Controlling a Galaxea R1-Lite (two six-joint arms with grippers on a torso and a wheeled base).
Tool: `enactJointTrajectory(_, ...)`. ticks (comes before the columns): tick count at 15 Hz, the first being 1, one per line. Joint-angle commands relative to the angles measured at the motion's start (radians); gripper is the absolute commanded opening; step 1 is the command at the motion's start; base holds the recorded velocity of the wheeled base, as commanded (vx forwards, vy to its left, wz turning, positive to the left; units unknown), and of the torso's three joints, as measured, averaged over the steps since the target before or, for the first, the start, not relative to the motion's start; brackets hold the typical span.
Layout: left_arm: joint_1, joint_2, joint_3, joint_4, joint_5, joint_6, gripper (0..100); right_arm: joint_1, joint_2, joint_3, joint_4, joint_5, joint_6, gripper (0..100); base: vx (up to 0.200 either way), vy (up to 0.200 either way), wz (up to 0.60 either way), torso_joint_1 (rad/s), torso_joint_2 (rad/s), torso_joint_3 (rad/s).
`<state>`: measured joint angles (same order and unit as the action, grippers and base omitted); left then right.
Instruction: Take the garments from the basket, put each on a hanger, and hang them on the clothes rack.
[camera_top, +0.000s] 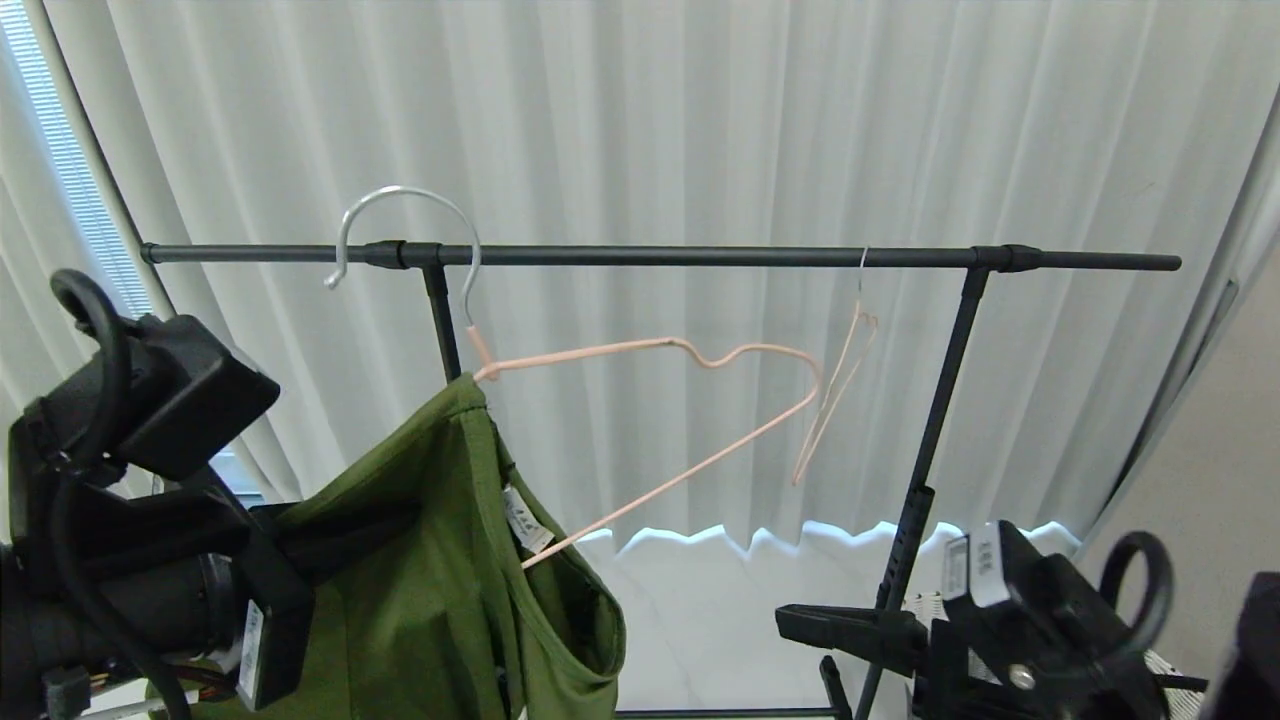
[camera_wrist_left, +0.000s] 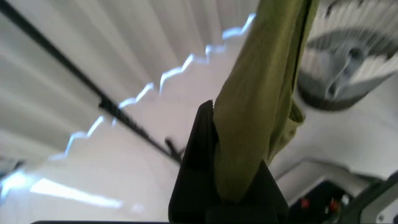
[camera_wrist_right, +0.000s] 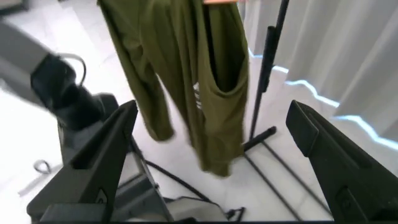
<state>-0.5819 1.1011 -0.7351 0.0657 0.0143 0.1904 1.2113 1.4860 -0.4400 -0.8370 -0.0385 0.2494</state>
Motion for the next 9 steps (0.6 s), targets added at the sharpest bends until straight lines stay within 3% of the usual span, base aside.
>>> enactJointTrajectory(1,-0.001,0.000,-0.007,-0.020,-0.010,0.000,0,-0.030,0.145,-0.100,-0.001,-0.015,0.062,100,0.000,0.000,0.00,0.000,0.00,0.000)
enactJointTrajectory(4,-0.018,0.000,-0.009,-0.023,-0.010,0.001,0,-0.096,0.318,-0.269,-0.002,-0.123,0.140,100,0.000,0.000,0.00,0.000,0.00,0.000)
enactJointTrajectory(9,-0.018,-0.001,-0.009,-0.038,-0.010,0.000,0,-0.095,0.399,-0.279,-0.002,-0.172,0.159,100,0.000,0.000,0.00,0.000,0.00,0.000)
